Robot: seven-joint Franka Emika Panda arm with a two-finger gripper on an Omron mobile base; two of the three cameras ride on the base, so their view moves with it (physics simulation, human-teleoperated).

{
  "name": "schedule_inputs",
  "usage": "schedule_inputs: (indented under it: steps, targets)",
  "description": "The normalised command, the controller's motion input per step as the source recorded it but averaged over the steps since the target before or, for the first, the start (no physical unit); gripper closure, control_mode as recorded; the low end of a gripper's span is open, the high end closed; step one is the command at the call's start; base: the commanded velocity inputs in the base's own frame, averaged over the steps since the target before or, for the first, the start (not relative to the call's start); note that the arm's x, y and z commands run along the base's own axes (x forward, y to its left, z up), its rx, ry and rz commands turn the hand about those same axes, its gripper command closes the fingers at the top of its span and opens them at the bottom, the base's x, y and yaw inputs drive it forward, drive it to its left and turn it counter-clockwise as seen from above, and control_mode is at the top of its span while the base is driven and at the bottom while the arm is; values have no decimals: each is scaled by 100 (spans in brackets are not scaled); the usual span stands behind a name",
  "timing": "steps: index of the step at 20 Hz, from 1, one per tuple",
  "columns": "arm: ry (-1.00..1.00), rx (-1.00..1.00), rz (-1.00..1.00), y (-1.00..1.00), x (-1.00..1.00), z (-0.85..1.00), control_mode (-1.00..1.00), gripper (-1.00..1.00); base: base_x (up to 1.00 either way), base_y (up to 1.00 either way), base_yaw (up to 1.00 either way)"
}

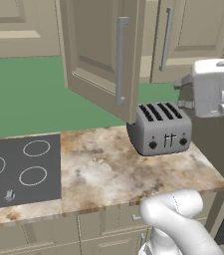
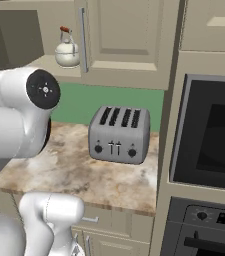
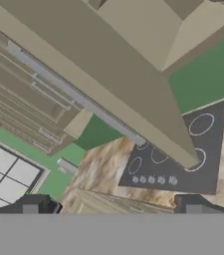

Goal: Open the cabinet, pick the kettle from the cabinet, and place it in the sink.

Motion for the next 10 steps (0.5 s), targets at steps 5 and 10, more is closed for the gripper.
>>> schedule_inputs:
  steps: [5,10]
  targets:
    - [14,16,2,0,23,1,-100,-100,0,0,0]
    - [21,18,11,3,27,0,-100,-100,0,0,0]
